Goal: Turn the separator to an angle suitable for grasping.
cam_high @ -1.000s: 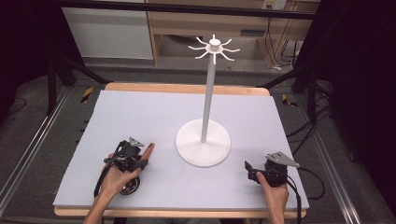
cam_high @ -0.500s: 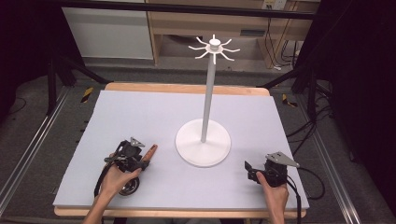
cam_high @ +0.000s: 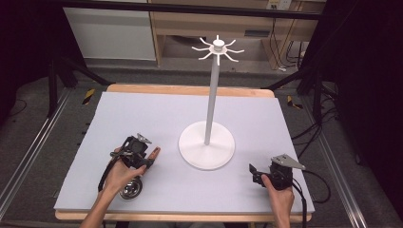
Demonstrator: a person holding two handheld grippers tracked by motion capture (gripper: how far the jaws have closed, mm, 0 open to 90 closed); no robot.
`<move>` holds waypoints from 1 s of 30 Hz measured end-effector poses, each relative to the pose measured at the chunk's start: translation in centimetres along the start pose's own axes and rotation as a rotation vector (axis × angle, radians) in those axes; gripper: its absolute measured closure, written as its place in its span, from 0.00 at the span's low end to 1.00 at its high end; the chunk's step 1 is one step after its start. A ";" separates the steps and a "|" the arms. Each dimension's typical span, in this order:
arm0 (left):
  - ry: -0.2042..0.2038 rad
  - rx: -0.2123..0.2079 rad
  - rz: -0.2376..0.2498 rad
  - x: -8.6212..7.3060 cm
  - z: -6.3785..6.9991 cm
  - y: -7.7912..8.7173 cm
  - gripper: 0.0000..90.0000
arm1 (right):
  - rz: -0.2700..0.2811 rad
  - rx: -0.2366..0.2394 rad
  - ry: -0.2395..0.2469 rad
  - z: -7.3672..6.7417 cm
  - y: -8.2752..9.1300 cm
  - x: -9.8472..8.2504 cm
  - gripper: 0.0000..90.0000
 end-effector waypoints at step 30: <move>0.056 0.006 -0.093 -0.1 0.0 -1.3 0.75 | -0.011 0.012 0.003 -0.2 -0.2 -0.1 0.07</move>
Point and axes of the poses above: each handheld gripper's, and its own axes: y roughly backward along the jaws, x roughly out of its top, z roughly to its right, the point moved 9 cm from there along -y, roughly forward along the jaws, and after that the axes turned 6 degrees about -x, right-handed, at the moved point
